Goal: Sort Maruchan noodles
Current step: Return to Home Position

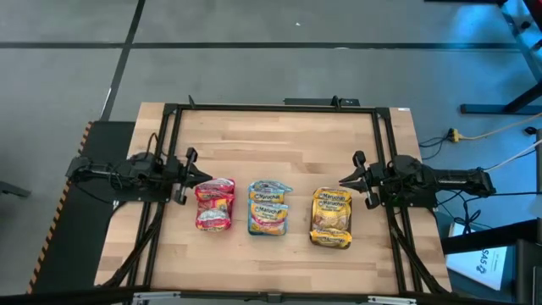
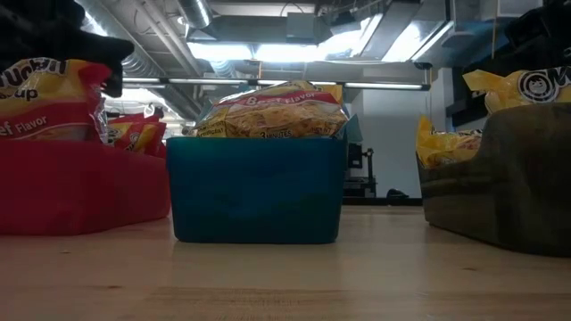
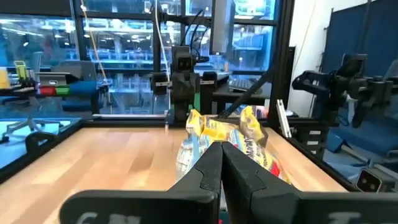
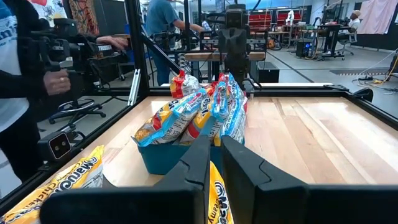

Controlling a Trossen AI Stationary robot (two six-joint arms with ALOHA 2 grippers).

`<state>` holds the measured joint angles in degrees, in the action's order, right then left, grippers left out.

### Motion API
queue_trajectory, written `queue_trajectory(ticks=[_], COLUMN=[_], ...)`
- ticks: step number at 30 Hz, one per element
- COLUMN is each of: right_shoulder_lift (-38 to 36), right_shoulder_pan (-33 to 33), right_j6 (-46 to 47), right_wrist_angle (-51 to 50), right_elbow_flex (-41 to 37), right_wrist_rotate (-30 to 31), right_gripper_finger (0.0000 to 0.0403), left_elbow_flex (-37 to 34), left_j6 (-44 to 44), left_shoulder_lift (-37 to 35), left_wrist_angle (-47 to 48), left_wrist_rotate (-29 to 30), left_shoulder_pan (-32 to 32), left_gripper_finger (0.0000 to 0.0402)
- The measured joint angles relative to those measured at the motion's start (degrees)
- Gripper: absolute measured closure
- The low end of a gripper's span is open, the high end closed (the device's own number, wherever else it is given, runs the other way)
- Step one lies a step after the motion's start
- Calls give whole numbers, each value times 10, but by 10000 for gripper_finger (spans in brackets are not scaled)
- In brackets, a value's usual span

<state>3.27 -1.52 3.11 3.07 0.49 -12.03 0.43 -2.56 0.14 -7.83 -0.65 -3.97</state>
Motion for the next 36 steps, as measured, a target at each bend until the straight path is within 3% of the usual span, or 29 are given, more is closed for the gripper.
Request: queue_trajectory(ticks=[36], right_shoulder_lift=[0], right_shoulder_pan=[0], right_j6=[0], right_wrist_angle=[0], right_elbow_flex=[0], right_wrist_rotate=[0], right_gripper_finger=[364], left_elbow_flex=[0], left_j6=[-2], left_shoulder_lift=[6], left_wrist_angle=[9], left_wrist_rotate=[1], left_shoulder_pan=[0], left_gripper_finger=[399])
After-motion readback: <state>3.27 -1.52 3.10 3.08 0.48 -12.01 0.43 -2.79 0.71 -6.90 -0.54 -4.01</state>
